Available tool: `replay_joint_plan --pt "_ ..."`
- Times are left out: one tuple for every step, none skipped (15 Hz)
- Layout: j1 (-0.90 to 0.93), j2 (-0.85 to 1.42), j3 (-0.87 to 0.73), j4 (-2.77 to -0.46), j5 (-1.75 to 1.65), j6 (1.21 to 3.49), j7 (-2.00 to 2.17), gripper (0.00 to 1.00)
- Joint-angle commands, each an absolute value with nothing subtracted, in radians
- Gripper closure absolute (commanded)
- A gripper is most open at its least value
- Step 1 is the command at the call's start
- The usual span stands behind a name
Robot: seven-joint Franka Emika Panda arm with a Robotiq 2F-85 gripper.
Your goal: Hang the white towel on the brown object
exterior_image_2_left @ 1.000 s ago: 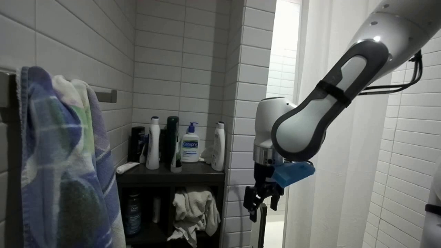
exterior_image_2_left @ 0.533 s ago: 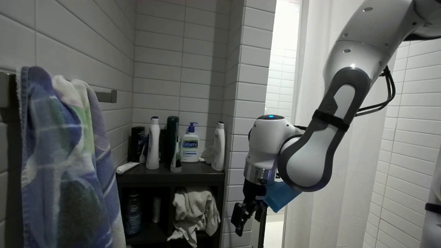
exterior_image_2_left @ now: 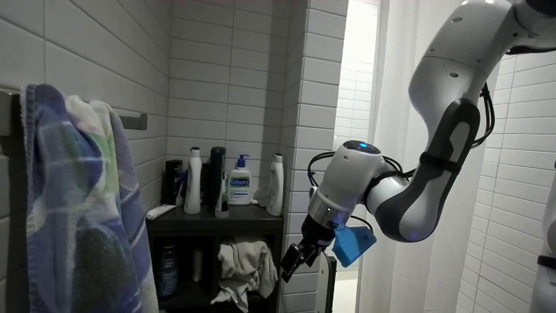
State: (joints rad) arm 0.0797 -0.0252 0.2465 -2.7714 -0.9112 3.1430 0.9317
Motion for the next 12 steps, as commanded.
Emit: replay_joint_plan --pt "0.042 -0.074 0.241 -2.773 -1.085 3.181 1.065 0.0" --pt "0.062 -0.048 0.243 -2.771 -1.009 3.161 1.004 0.0" --pt "0.059 -0.052 0.243 -2.771 -1.019 3.161 1.015 0.0" --pt "0.059 -0.051 0.243 -2.771 -1.017 3.161 1.013 0.0" --pt "0.06 -0.049 0.243 -2.771 -1.017 3.161 1.013 0.0" --pt "0.06 -0.047 0.244 -2.771 -1.017 3.16 1.013 0.0" --pt "0.06 -0.047 0.244 -2.771 -1.017 3.16 1.013 0.0" --pt "0.06 -0.047 0.244 -2.771 -1.017 3.16 1.013 0.0" --pt "0.06 -0.046 0.244 -2.771 -1.017 3.16 1.013 0.0" --pt "0.06 -0.046 0.244 -2.771 -1.017 3.16 1.013 0.0" --pt "0.06 -0.046 0.244 -2.771 -1.017 3.16 1.013 0.0" --pt "0.06 -0.046 0.244 -2.771 -1.017 3.16 1.013 0.0"
